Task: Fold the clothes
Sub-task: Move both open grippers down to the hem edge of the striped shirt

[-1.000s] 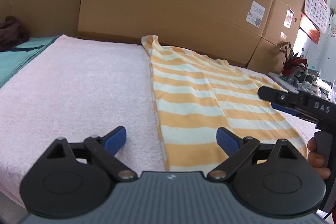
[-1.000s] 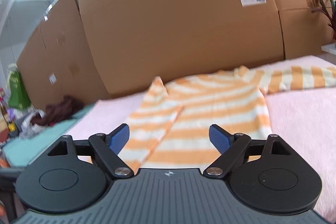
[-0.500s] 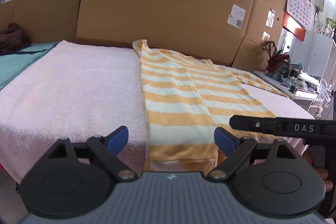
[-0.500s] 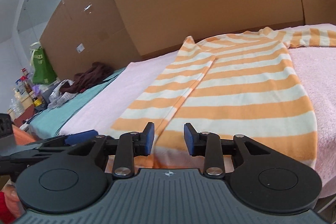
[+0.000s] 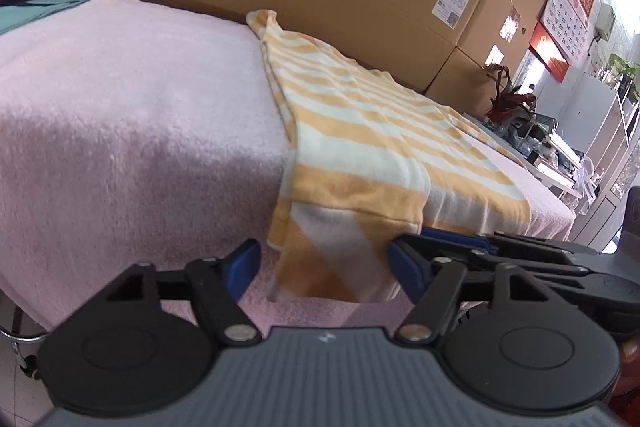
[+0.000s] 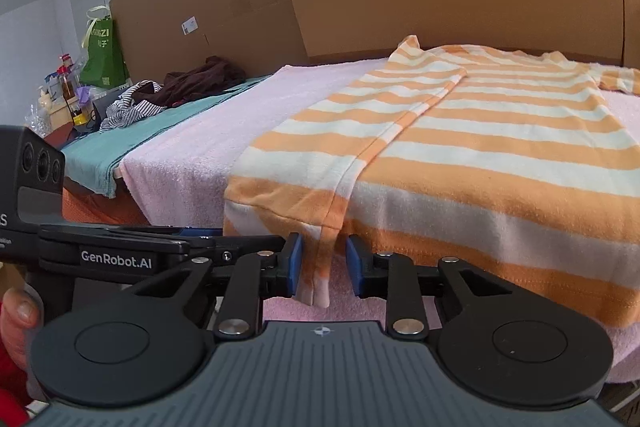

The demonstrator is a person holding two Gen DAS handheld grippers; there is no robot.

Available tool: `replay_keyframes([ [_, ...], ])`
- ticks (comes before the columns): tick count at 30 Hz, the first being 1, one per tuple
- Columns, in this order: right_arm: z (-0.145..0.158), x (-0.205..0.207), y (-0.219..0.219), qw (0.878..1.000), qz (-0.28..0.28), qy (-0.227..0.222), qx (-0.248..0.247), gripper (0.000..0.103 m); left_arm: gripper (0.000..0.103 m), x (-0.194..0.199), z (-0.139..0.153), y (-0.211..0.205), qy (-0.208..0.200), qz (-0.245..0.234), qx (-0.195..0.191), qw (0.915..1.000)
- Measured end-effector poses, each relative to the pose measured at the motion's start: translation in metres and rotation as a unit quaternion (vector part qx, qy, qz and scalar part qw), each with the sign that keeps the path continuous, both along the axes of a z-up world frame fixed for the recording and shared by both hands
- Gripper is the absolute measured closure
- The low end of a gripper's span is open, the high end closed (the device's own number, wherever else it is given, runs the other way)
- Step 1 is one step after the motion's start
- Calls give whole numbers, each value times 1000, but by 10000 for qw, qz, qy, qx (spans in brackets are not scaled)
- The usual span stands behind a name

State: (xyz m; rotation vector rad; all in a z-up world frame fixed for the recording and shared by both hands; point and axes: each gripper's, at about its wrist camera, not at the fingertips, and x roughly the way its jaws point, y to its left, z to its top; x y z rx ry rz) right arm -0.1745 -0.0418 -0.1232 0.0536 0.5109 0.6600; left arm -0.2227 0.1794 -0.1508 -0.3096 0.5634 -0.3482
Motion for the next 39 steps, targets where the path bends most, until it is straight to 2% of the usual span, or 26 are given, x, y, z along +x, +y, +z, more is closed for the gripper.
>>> replay_keyframes([
  [1,-2,2,3,10000,19,-30,-44,82,70,-1,1,-2,37,-61,32,10000],
  [2,0,1,3,10000,57,-45,-54,93,79,-3,2,-3,76,-115,59,9999],
  [3,2,0,3,9999,95,-59,-63,94,87,-7,5,-5,46,-151,68,9999],
  [5,11,-8,1,9996,196,-207,-64,95,87,-18,14,-8,-105,-243,72,9996],
  [9,32,-24,-13,9983,152,-571,19,95,87,-23,28,-25,-393,-448,349,9976],
  [10,31,-22,-14,9983,105,-564,-51,95,85,-20,26,-27,-363,-476,362,9976],
  [12,20,-13,-13,9995,146,-263,-107,95,86,-10,15,-26,-100,-350,341,9988],
  [14,4,-6,-14,9999,148,52,66,95,87,-6,7,-17,83,-162,214,9996],
  [16,-7,-3,-13,9998,96,173,92,95,90,-6,7,-8,84,-23,116,9999],
  [18,-7,-6,-13,9998,71,128,132,91,91,-9,11,-4,-18,45,114,9999],
  [20,-5,-9,-14,9998,62,60,202,87,97,-11,15,-3,-87,80,134,9998],
  [21,-3,-10,-15,9997,65,14,252,82,98,-12,16,-3,-119,95,144,9998],
  [27,6,-14,-12,9987,-5,-243,439,81,100,-13,26,-1,-407,305,416,9978],
  [31,4,-10,-12,9989,-21,-167,445,82,100,-6,14,6,-118,173,73,9998],
  [33,6,-10,-16,9980,-17,-159,617,81,99,-11,16,4,-244,88,95,9996],
  [35,13,-8,-24,9955,-19,-178,930,79,91,-14,21,2,-421,46,146,9990],
  [36,16,-6,-27,9940,-27,-156,1079,76,79,-14,24,1,-499,40,168,9986],
  [37,18,-1,-27,9938,-77,-97,1101,76,75,-12,26,0,-541,36,173,9984],
  [39,21,8,-26,9933,-178,22,1139,76,75,-5,28,-1,-519,42,194,9985],
])
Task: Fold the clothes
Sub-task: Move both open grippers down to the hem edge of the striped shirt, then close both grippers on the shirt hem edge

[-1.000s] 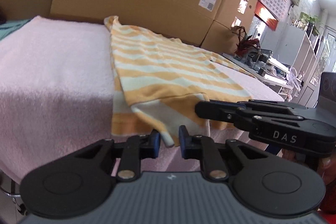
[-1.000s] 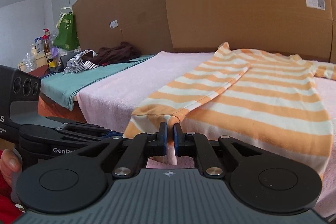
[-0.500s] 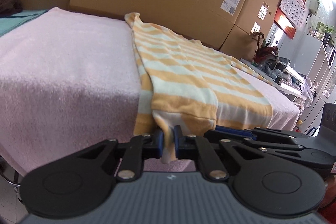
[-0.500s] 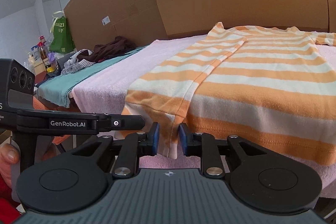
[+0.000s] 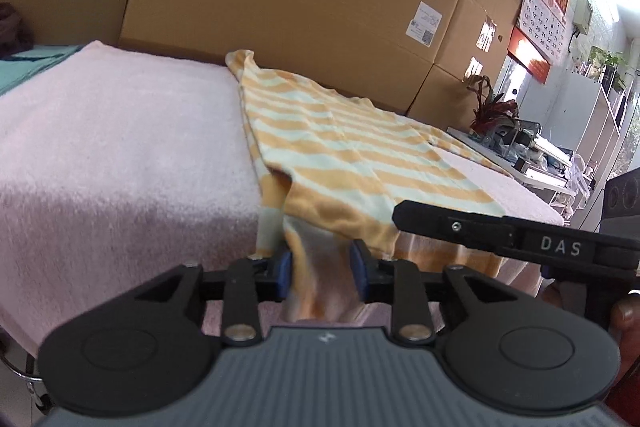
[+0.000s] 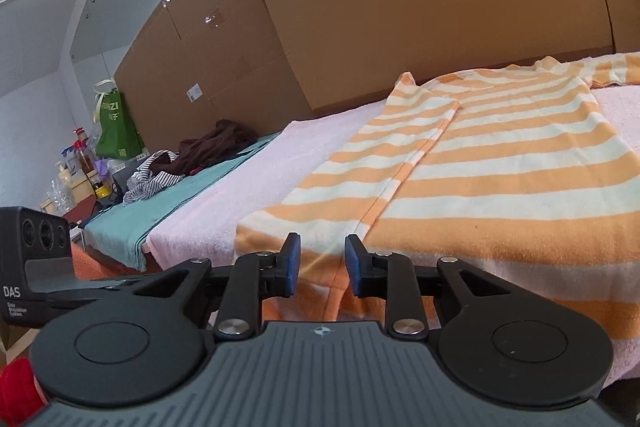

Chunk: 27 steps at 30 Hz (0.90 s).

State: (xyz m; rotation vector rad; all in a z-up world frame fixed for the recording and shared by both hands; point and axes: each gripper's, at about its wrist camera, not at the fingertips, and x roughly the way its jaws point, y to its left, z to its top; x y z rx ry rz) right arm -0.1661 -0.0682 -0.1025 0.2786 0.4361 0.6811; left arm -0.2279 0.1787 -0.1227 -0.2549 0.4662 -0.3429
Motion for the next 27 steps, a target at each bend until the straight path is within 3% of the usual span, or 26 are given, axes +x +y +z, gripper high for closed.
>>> replay_keyframes([
  [6,6,16,6,9987,-398,72,-308,82,78,-1,0,-1,38,-108,41,9999],
  [9,8,21,13,9974,-357,-43,-618,100,78,0,-3,-3,143,-152,48,9998],
  [16,12,37,23,9947,-374,-79,-959,98,78,3,-4,3,236,-30,-49,9997],
  [19,15,27,17,9957,-412,-132,-824,84,77,-3,0,4,162,-102,-24,9998],
  [21,17,34,11,9971,-490,70,-573,69,69,-3,7,6,91,-118,-143,9998],
  [25,14,62,2,9959,-399,797,138,69,65,8,15,8,19,-186,-290,9994],
  [27,12,73,5,9945,-449,920,206,87,72,11,18,10,-20,-155,-323,9994],
])
